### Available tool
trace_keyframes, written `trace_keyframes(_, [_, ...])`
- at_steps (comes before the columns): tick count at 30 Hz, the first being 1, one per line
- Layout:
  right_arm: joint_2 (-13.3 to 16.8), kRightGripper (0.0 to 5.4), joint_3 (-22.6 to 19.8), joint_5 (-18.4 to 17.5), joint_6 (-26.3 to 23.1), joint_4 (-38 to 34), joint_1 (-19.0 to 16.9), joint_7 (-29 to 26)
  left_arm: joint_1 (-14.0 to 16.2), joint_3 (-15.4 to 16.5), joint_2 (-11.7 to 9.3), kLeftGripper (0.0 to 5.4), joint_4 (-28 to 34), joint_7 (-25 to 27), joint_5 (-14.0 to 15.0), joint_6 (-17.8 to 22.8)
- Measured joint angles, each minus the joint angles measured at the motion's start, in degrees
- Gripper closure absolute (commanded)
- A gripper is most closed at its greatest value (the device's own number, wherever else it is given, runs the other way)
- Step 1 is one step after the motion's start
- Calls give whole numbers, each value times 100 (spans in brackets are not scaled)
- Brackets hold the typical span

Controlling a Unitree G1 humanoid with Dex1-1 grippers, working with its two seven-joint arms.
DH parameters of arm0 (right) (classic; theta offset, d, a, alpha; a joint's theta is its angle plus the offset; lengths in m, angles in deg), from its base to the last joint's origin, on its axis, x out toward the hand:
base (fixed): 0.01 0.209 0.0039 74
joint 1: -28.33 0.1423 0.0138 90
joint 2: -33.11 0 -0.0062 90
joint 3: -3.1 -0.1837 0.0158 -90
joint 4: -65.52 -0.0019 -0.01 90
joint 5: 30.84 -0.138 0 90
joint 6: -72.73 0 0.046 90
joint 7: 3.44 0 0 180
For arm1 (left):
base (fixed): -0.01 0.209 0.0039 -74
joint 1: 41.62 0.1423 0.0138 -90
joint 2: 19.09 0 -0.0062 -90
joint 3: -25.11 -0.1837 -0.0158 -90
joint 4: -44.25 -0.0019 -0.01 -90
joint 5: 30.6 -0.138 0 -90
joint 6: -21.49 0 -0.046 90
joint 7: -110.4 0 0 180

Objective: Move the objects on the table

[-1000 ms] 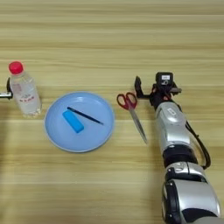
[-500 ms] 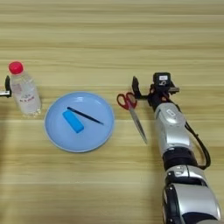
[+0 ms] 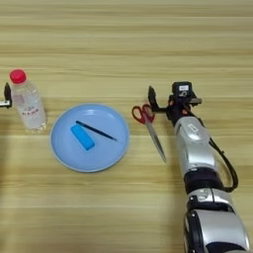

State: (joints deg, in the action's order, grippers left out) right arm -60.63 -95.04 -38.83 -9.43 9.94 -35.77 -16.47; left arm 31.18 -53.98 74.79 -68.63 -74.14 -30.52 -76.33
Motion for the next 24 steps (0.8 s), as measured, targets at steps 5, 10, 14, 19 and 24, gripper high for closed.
trace_keyframes(5, [-111, 0, 399, 1, -362, -1246, -437, -225, 1, -12, 14, 2, 84, -21, 0, 3])
trace_keyframes(10, [-256, 0, 924, -2, -1019, -2438, -989, -436, 3, -25, 23, 2, 116, -40, -1, 6])
trace_keyframes(14, [-315, 0, 1233, -34, -1620, -3230, -1305, -561, 3, -31, 28, 2, 134, -57, -2, 10])
trace_keyframes(19, [-384, 0, 1705, -38, -2380, -3964, -1597, -688, 3, -43, 33, 2, 144, -95, -1, 15])
trace_keyframes(24, [-361, 0, 2132, -15, -3214, -4503, -1761, -741, 3, -45, 35, 2, 149, -101, 0, 19])
